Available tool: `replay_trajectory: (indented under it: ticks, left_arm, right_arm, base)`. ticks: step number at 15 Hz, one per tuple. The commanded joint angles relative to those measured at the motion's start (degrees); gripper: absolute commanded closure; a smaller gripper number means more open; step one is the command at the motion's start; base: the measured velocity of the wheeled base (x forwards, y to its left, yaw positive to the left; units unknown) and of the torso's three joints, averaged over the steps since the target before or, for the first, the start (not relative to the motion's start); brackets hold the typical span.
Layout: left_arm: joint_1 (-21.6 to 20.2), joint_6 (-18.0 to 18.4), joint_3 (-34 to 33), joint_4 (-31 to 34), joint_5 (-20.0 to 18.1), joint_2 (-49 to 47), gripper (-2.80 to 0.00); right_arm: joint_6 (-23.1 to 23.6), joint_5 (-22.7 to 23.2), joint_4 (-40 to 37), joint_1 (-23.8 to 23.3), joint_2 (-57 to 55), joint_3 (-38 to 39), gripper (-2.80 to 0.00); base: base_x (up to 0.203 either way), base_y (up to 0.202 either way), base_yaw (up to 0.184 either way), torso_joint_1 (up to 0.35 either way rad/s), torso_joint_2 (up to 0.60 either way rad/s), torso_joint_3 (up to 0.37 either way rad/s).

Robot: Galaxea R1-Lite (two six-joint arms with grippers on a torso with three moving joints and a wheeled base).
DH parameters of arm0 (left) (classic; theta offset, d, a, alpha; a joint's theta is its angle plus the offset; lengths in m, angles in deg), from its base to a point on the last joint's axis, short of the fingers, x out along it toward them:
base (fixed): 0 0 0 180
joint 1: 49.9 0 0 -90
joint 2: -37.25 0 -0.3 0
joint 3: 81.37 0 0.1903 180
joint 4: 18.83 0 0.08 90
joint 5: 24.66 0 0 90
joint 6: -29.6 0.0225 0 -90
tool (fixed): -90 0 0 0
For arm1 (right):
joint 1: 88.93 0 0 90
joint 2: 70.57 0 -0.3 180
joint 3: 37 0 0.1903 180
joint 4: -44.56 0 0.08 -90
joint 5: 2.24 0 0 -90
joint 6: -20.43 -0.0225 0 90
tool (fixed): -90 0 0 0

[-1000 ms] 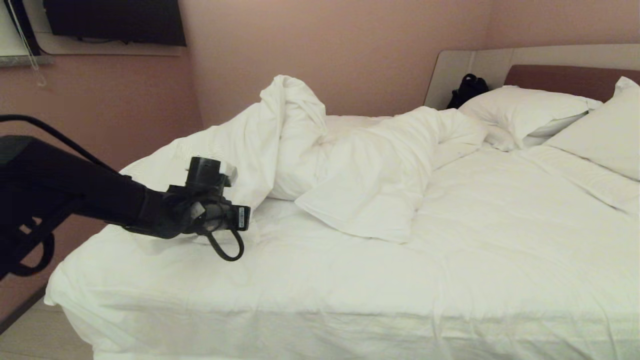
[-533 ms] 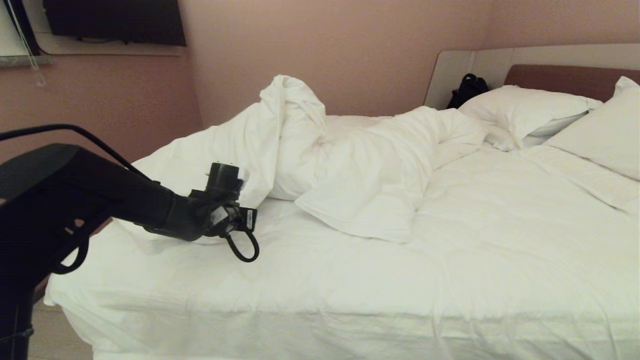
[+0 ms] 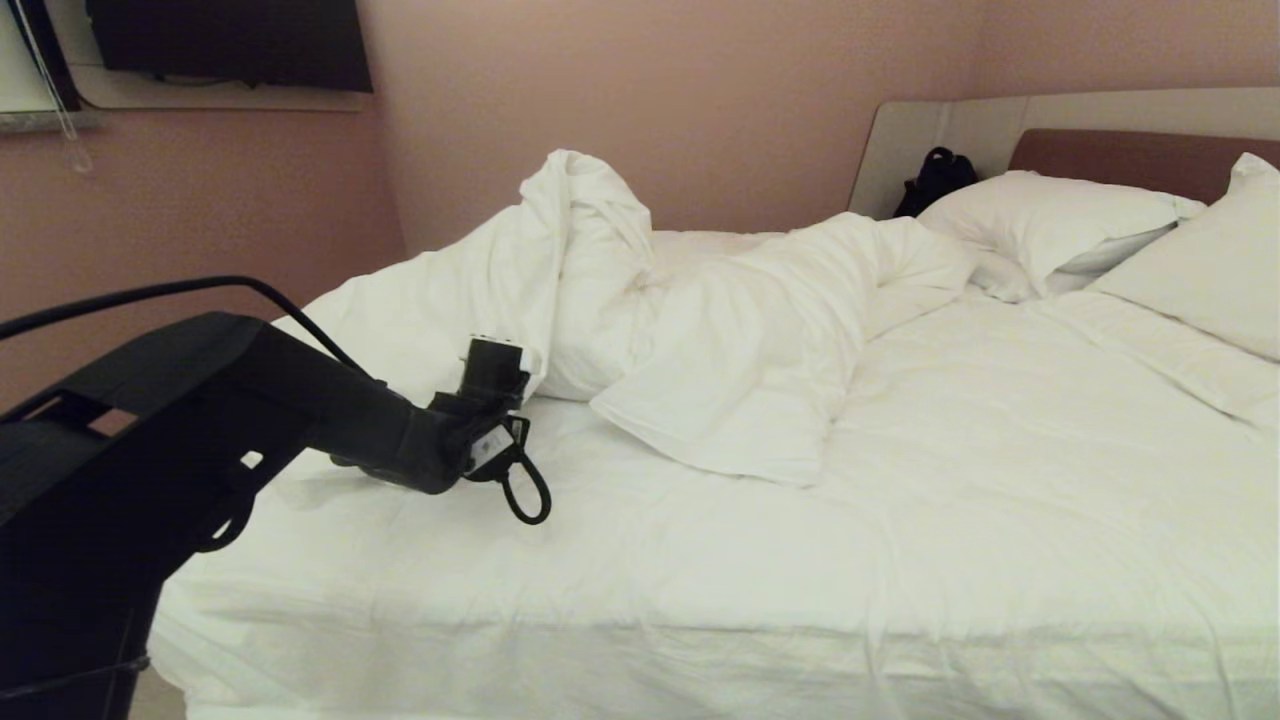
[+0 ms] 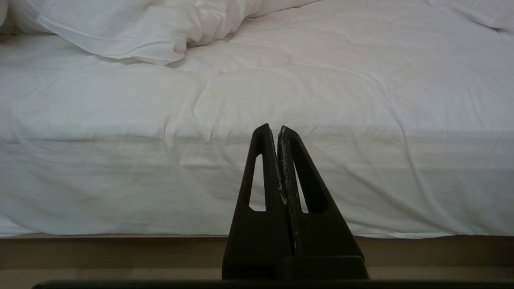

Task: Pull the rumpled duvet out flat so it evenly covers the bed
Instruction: Hold the folded corner of the quilt

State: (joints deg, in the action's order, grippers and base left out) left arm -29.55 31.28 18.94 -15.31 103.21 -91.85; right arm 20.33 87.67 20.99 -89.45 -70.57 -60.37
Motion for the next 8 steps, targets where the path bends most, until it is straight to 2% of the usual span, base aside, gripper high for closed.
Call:
replay_trajectory:
  ticks: [1,4,8]
  left_arm:
    - [0.9,0.4,1.2,-0.3,2.8,-2.5,-2.80]
    - [1.8,0.7,3.4,-0.2,7.0,-5.1,-2.80]
    - [2.8,0.6,4.4,-0.2,7.2,-6.7,-2.80]
  right_arm:
    - [0.0,0.0,0.0,0.0,0.0,0.0,0.00]
    - [0.0,0.0,0.0,0.0,0.0,0.0,0.00]
    - [0.0,0.0,0.0,0.0,0.0,0.0,0.00]
  base:
    - [0.000,0.000,0.000,0.000,0.00,0.000]
    - [0.000,0.000,0.000,0.000,0.00,0.000]
    - [0.000,0.000,0.000,0.000,0.00,0.000]
